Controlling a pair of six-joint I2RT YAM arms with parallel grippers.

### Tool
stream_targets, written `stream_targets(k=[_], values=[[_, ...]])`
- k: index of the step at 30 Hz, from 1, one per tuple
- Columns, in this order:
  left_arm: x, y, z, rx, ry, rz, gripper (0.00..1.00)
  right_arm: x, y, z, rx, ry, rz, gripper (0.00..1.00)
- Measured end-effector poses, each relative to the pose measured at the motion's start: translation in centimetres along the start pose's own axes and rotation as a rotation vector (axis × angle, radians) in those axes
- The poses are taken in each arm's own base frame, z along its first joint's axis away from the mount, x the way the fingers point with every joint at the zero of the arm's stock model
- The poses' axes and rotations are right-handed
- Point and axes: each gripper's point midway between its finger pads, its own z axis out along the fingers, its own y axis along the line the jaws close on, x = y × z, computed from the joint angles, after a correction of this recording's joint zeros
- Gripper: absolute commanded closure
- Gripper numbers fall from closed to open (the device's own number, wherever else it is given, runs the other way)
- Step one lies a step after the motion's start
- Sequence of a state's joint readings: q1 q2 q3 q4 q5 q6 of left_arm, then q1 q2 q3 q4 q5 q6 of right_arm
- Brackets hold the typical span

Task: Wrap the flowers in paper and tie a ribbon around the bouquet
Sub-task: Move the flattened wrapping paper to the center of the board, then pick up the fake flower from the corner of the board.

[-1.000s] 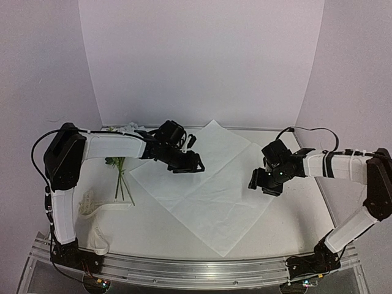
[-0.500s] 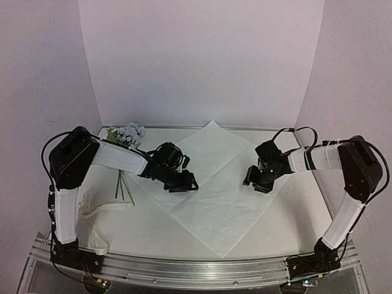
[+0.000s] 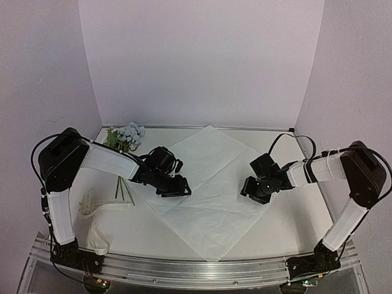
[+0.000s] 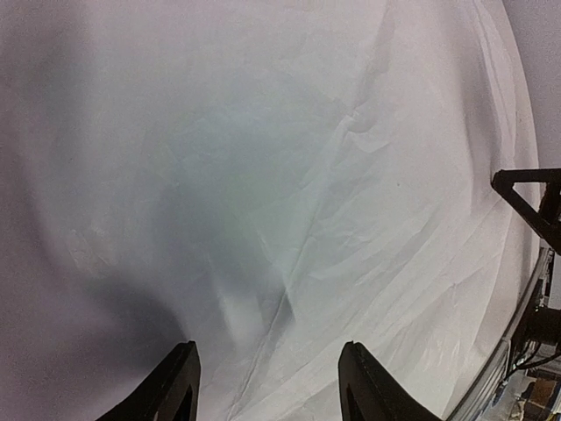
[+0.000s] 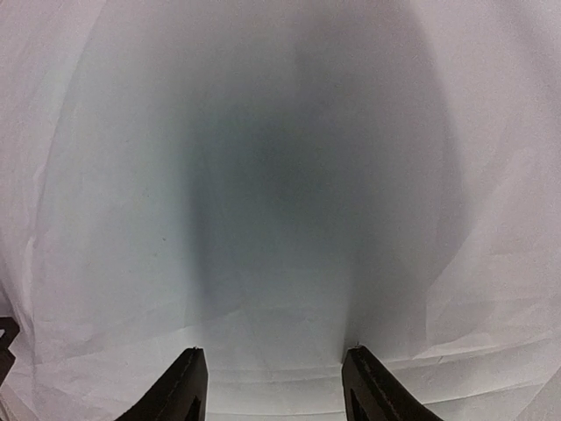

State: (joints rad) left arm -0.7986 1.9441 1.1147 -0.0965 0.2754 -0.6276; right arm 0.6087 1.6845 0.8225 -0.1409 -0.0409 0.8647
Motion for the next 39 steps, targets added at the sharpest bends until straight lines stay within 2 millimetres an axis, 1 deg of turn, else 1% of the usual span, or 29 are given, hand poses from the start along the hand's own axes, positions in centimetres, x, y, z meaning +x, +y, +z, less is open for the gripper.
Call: stream_targets(k=[4, 7, 9, 11, 13, 16, 17, 18, 20, 22, 25, 27, 30, 32, 35, 37, 39], values=[[0.0, 0.1, -0.1, -0.005, -0.004, 0.001, 0.43, 0.5, -0.5, -0.4, 0.002, -0.026, 0.024, 0.43], [0.1, 0.3, -0.3, -0.025, -0.004, 0.0, 0.39, 0.6, -0.8, -0.7, 0.011, -0.028, 0.027, 0.4], [0.1, 0.8, -0.7, -0.056, -0.005, -0.006, 0.36, 0.8, -1.0, -0.9, 0.025, -0.016, 0.024, 0.37], [-0.1, 1.3, -1.6, -0.091, -0.013, -0.013, 0.33, 1.0, -1.1, -1.2, 0.042, 0.01, 0.018, 0.33], [-0.9, 1.6, -3.1, -0.121, -0.043, -0.024, 0.31, 0.9, -0.6, -1.7, 0.043, 0.031, 0.01, 0.29], [-3.5, 2.3, -6.8, -0.162, -0.139, -0.049, 0.28, 0.2, 1.0, -3.1, 0.007, 0.034, -0.003, 0.26], [-4.7, 2.9, -8.5, -0.182, -0.187, -0.067, 0.28, -0.1, 1.6, -3.7, -0.012, 0.033, -0.011, 0.25], [-5.8, 3.6, -9.9, -0.205, -0.229, -0.085, 0.28, -0.4, 2.2, -4.3, -0.031, 0.031, -0.016, 0.24], [-8.0, 5.8, -13.3, -0.265, -0.321, -0.137, 0.28, -0.8, 3.3, -5.3, -0.068, 0.03, -0.031, 0.23], [-9.7, 8.7, -16.2, -0.335, -0.397, -0.193, 0.29, -0.9, 4.0, -6.0, -0.096, 0.033, -0.045, 0.22], [-10.8, 13.4, -19.2, -0.443, -0.454, -0.271, 0.28, -0.6, 4.3, -6.7, -0.122, 0.053, -0.066, 0.22], [-10.7, 16.3, -20.3, -0.505, -0.456, -0.311, 0.27, -0.3, 4.5, -7.1, -0.134, 0.064, -0.077, 0.22], [-10.3, 19.8, -21.1, -0.577, -0.442, -0.352, 0.28, -0.2, 4.7, -7.8, -0.152, 0.068, -0.095, 0.22], [-10.0, 21.6, -20.7, -0.605, -0.414, -0.367, 0.29, -0.3, 4.8, -8.4, -0.166, 0.062, -0.106, 0.22], [-9.0, 24.1, -18.9, -0.634, -0.337, -0.375, 0.32, -0.5, 5.1, -9.4, -0.191, 0.049, -0.118, 0.22], [-8.5, 25.3, -17.4, -0.645, -0.286, -0.371, 0.33, -0.4, 5.1, -9.7, -0.198, 0.045, -0.122, 0.23], [-8.5, 26.2, -16.0, -0.648, -0.249, -0.364, 0.34, -0.2, 4.9, -9.7, -0.198, 0.048, -0.124, 0.23]])
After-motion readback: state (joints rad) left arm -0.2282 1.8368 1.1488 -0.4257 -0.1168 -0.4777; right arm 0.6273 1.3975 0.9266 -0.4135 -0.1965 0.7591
